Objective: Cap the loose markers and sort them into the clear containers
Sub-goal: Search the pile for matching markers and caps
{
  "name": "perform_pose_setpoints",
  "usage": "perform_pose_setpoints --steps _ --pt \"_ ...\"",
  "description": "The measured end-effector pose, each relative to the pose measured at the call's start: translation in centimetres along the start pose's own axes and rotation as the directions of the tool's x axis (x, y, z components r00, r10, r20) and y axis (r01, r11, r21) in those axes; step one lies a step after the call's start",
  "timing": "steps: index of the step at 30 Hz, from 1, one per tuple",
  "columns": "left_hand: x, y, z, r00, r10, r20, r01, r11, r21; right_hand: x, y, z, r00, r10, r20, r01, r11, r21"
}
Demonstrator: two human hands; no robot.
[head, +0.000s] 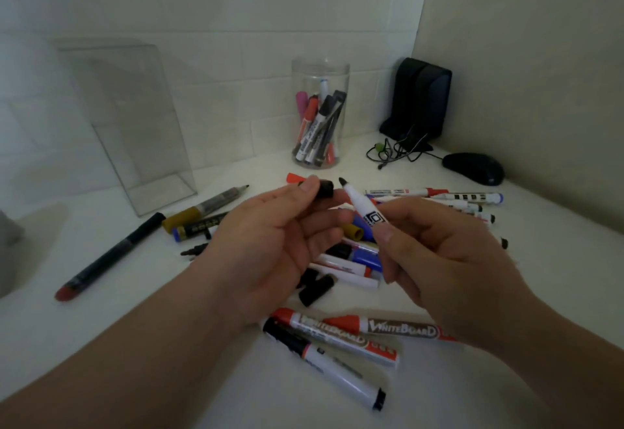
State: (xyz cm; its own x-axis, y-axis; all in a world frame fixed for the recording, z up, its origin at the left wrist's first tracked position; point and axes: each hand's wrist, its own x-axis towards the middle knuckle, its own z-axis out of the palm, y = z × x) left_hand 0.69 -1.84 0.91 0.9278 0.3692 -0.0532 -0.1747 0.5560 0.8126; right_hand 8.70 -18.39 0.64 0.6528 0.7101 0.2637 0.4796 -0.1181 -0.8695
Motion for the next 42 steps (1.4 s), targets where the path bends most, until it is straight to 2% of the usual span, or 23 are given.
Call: perform_pose_setpoints --steps 4,11,17,23,26,27,28,29,30,31,33,39,42 --pt "-0.1 0.0 -0.1 1.0 0.015 0.023 -0.015 1.0 0.002 0.0 -0.1 -0.1 0.999 -0.016 -0.042 0.013 0.998 -0.069" --pt "-0.3 0.0 -0.2 0.998 0.059 0.006 -0.059 0.995 0.076 -0.2 -0.4 -0.4 0.999 -0.029 -0.024 0.024 0.985 -0.172" --pt "-0.4 0.2 -0.4 0.992 0.129 -0.004 -0.125 0.965 0.231 -0.5 -0.7 -1.1 0.996 -0.086 -0.03 0.075 0.961 -0.264" --pt "-0.4 0.2 -0.4 0.991 0.124 0.04 -0.129 0.975 0.18 -0.6 -0.8 -1.4 0.995 -0.094 -0.022 0.083 0.948 -0.307" --pt "-0.6 0.2 -0.5 0.988 0.157 0.004 -0.154 0.964 0.215 -0.5 -0.6 -1.7 0.995 -0.09 -0.05 0.071 0.951 -0.3" --pt "-0.6 0.3 -0.6 0.98 0.199 -0.026 -0.18 0.927 0.33 -0.5 -0.6 -1.8 0.994 -0.088 -0.058 0.067 0.954 -0.293" --pt "-0.6 0.3 -0.8 0.962 0.27 -0.041 -0.212 0.832 0.513 -0.5 -0.7 -1.9 0.994 -0.087 -0.068 0.064 0.956 -0.285" --pt "-0.7 0.3 -0.9 0.936 0.35 -0.025 -0.238 0.684 0.69 -0.4 -0.8 -2.0 0.993 -0.089 -0.078 0.064 0.96 -0.272" --pt "-0.8 0.4 -0.9 0.908 0.418 0.021 -0.268 0.543 0.795 -0.4 -0.9 -2.0 0.991 -0.099 -0.09 0.073 0.962 -0.262" --pt "-0.8 0.4 -1.0 0.887 0.458 0.063 -0.297 0.459 0.837 -0.5 -1.1 -2.1 0.989 -0.112 -0.098 0.084 0.962 -0.258" --pt "-0.8 0.3 -1.0 0.871 0.479 0.108 -0.332 0.412 0.848 -0.6 -1.3 -2.1 0.987 -0.126 -0.104 0.095 0.96 -0.264" --pt "-0.7 0.2 -1.0 0.881 0.451 0.146 -0.348 0.407 0.844 -0.7 -1.6 -1.9 0.982 -0.174 -0.078 0.142 0.94 -0.311" --pt "-0.8 0.2 -1.0 0.874 0.448 0.187 -0.353 0.324 0.878 -0.8 -1.8 -2.0 0.979 -0.195 -0.059 0.162 0.921 -0.355"
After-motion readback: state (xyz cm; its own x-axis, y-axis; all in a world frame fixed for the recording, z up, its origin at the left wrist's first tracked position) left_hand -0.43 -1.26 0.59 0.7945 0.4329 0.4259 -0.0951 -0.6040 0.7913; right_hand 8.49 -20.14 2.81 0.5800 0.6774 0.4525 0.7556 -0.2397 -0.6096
